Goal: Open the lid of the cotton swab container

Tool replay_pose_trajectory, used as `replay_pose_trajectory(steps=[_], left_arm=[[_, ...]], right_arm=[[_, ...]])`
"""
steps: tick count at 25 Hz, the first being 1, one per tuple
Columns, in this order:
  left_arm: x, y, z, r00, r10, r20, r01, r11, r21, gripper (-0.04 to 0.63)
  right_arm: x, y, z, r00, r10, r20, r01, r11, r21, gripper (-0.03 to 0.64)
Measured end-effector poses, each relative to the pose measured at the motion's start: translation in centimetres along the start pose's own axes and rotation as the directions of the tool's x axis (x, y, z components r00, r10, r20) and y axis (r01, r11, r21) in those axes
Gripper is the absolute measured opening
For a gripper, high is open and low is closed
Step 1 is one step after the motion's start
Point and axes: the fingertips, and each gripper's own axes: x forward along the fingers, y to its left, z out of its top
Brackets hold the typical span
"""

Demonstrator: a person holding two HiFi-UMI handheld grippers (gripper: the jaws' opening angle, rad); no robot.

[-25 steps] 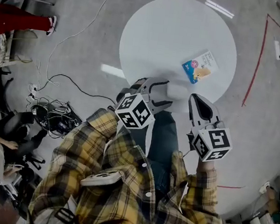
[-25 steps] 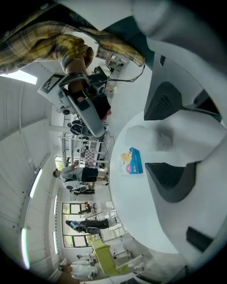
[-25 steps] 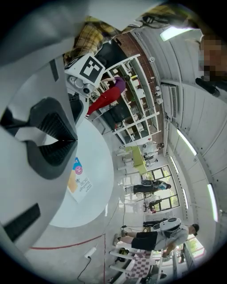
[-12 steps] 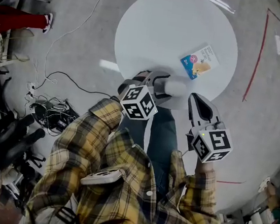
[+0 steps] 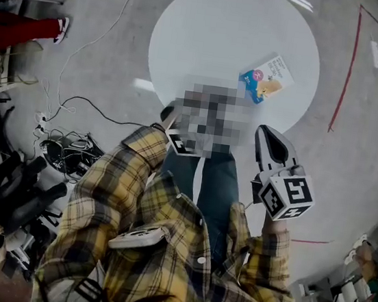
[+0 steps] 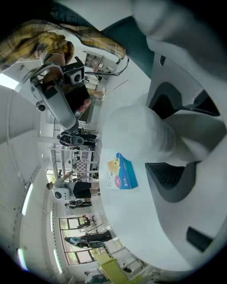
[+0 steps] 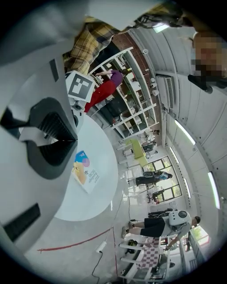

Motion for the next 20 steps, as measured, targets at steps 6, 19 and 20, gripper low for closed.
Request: replay_pose_trajectory(steps=[6,19,20], left_arm=[[0.00,-0.27,-0.21,1.000,0.001,-0.015,-0.001,0.999,0.047,0.298],[0.16,-0.23,-0.46,1.000,-0.020,-0.017,0.021,0.996,0.085,0.227],[0.10,-0.28,-0.42,1.000,-0.022,-0.019,0.023,0.996,0.083,0.227]], right_arm=[[-0.29,-0.55,0.20,1.000,-0.012,0.006,0.012,1.000,0.006,0.017],[-0.15,-0.55,-0.62,1.000,-0.009,-0.004,0.009,1.000,0.016,0.017],[-0.21,-0.48,-0.58,1.000,-0.009,-0.004,0.009,1.000,0.016,0.017]])
